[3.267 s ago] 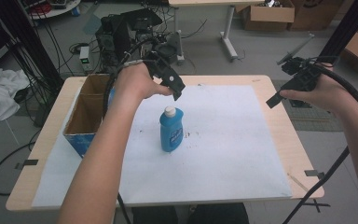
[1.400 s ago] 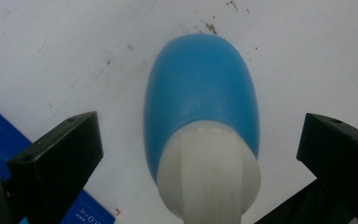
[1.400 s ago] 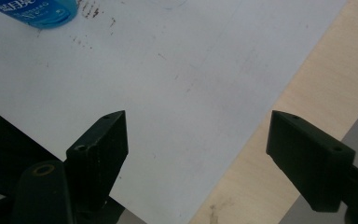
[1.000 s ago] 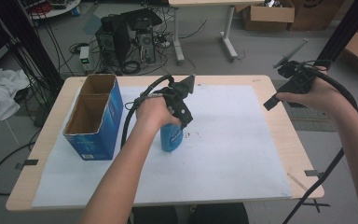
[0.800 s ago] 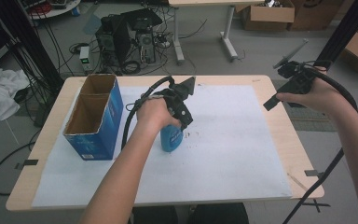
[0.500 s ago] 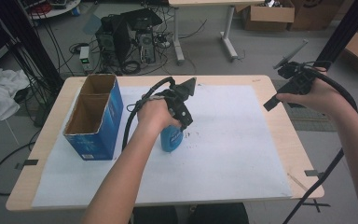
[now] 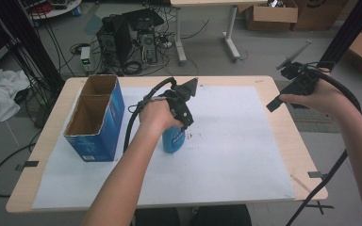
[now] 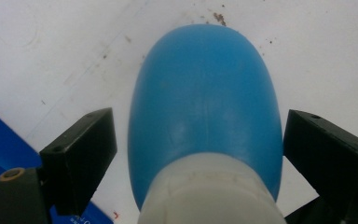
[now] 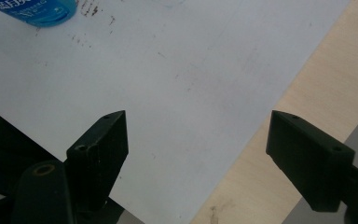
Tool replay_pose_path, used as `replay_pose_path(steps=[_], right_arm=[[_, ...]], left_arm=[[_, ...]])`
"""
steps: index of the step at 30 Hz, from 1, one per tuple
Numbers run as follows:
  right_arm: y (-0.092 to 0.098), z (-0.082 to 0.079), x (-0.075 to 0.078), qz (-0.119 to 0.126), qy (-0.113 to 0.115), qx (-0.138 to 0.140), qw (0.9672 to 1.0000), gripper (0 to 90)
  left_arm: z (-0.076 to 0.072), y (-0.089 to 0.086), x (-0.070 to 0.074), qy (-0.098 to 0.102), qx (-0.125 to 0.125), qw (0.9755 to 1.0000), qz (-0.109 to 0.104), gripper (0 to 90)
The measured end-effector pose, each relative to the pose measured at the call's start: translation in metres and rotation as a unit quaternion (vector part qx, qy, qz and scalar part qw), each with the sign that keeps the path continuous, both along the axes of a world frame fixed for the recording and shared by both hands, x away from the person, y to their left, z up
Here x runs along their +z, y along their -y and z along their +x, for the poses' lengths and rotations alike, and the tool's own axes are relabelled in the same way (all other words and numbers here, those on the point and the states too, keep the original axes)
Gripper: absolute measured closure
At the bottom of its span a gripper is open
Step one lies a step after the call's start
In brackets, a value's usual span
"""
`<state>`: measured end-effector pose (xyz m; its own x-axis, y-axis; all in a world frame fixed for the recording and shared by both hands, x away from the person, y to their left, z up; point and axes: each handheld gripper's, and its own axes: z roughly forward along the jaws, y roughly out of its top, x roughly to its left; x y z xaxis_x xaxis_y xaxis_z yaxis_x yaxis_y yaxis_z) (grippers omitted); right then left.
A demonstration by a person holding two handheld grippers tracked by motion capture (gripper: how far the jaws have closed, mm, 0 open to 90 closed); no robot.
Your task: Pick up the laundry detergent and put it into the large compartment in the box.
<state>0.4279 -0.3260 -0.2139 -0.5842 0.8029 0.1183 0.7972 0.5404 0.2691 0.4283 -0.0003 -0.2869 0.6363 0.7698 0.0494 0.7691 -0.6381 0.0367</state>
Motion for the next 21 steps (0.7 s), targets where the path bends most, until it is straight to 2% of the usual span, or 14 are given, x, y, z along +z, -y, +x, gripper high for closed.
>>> replay_pose_path(steps=[4,21], right_arm=[[0.0007,-0.0003,0.0007,0.000,0.001,0.000,1.0000,21.2],[0.0018,-0.0001,0.0001,0.002,0.001,-0.001,1.0000,21.1]], left_arm=[[0.0000,-0.0003,0.0004,0.004,0.006,1.0000,0.001,15.9],[0.0007,-0.0008,0.0001,0.001,0.007,1.0000,-0.001,25.0]])
